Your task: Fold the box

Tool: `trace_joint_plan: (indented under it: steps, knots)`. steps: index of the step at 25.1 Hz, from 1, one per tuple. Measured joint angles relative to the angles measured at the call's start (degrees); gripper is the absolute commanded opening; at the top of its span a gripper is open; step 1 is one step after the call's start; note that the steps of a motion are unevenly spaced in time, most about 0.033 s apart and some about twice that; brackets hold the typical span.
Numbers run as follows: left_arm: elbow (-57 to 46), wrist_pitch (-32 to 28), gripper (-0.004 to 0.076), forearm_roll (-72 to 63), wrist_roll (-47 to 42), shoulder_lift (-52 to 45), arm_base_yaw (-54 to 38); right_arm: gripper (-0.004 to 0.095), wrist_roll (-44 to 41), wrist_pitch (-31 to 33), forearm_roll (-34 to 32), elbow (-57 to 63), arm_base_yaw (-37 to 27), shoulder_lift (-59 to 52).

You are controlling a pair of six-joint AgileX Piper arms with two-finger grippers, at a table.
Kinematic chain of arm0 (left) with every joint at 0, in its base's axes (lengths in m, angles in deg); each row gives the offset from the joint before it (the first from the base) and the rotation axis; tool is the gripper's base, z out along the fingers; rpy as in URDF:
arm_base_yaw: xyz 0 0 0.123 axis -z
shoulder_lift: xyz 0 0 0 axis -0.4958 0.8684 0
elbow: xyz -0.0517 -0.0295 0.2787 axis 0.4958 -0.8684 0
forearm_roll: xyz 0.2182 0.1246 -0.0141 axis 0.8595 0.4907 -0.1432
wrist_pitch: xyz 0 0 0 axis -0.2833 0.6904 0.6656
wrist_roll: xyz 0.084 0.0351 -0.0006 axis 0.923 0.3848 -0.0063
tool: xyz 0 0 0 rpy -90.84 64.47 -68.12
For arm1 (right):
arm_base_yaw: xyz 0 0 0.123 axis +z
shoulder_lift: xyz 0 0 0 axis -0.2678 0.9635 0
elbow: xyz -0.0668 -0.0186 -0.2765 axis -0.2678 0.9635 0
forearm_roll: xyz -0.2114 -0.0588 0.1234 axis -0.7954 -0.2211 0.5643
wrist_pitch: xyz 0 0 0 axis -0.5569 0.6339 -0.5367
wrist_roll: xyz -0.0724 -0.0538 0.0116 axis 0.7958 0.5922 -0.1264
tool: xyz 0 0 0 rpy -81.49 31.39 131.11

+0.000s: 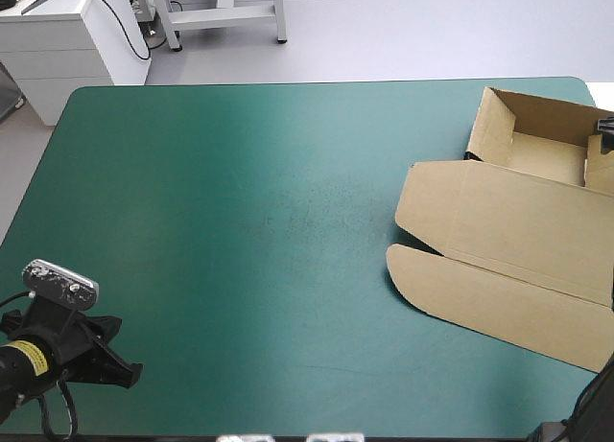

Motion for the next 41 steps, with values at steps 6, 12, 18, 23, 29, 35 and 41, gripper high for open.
trace_joint_plan:
  steps: [6,12,18,23,29,35,41]
  knots:
    - [0.00,0.00,-0.0008,0.00,0.00,0.00,0.00,0.0634,0.15,0.00,5.47,0.00,0.00,-3.43]
    - [0.00,-0.10,-0.0008,1.47,0.00,0.00,0.00,-0.0002,1.92,0.00,20.03,0.00,0.06,-7.93]
    - [0.00,-0.22,-0.0008,1.47,0.00,0.00,0.00,-0.0002,4.11,-0.05,19.54,-0.06,4.05,-11.86]
    - [0.00,-0.22,-0.0008,1.42,0.00,0.00,0.00,-0.0002,4.43,-0.05,18.41,0.41,10.76,-15.51]
    - [0.00,-0.91,-0.0008,-1.44,0.30,0.00,0.00,-0.0001,6.14,0.00,16.10,6.62,20.08,-21.59]
    - [-0.40,-4.46,-0.0008,-2.89,0.00,0.00,0.00,-0.0001,6.88,0.00,13.30,17.97,25.67,-28.54]
    - [-3.72,-8.27,-0.0008,-3.01,0.00,0.00,0.00,-0.0001,7.41,-0.20,13.14,31.88,26.50,-38.50]
